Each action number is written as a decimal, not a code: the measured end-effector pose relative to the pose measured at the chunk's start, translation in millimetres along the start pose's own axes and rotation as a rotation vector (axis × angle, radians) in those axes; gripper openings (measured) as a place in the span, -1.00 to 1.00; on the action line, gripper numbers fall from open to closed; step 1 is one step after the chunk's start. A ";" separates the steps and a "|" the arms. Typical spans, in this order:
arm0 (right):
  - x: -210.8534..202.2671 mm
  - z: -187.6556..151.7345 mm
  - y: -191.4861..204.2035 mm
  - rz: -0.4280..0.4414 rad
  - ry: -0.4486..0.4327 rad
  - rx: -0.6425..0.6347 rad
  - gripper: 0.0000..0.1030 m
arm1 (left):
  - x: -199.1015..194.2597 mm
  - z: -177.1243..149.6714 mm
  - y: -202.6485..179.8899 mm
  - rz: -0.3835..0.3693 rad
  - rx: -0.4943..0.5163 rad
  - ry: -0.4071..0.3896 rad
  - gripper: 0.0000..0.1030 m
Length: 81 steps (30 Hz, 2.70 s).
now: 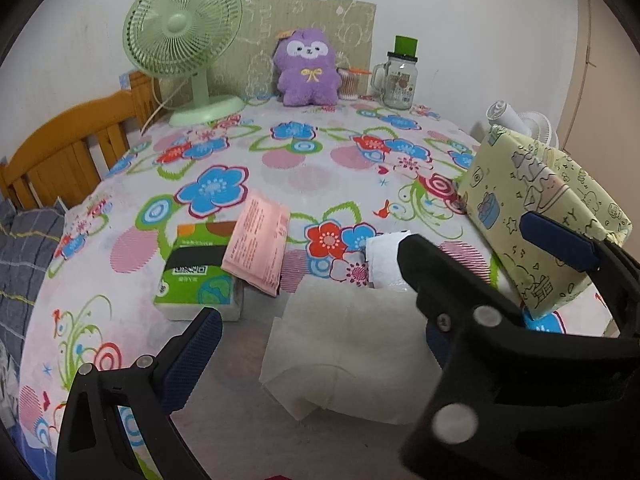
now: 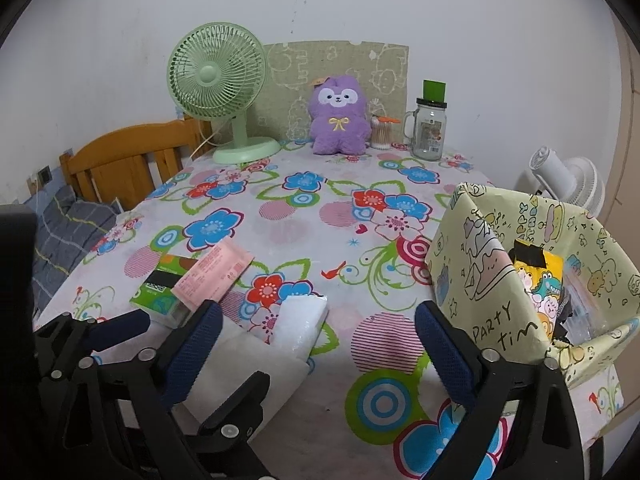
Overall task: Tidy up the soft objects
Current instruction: 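Withdraw both tools from the box back over the white cloths, then grasp the rolled white cloth with the right tool while the left tool grasps the white cloth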
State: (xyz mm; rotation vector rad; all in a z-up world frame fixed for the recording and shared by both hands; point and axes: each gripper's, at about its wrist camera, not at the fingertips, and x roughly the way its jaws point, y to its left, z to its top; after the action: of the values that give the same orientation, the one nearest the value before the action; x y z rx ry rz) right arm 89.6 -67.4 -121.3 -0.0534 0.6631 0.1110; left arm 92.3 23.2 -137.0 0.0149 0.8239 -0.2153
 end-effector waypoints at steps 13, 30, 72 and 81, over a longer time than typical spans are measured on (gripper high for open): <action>24.2 -10.1 -2.6 0.041 0.097 0.056 0.59 | 9.1 -3.3 -6.2 0.010 0.049 0.005 0.99; 29.3 -13.5 -3.2 0.068 0.136 0.084 0.59 | 2.8 -6.0 -11.1 -0.073 0.064 -0.012 -0.21; 66.4 -3.8 13.0 0.065 0.243 0.076 -0.56 | 11.5 -2.6 19.4 0.118 0.022 -0.016 -0.60; 50.2 -0.5 8.0 0.026 0.206 0.061 -0.57 | 3.2 0.2 14.7 0.069 0.006 -0.025 -0.62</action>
State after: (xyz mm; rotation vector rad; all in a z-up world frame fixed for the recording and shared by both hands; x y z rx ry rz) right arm 127.6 -55.3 -152.8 0.0029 0.8731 0.1109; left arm 97.4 36.9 -140.3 0.0460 0.7962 -0.1529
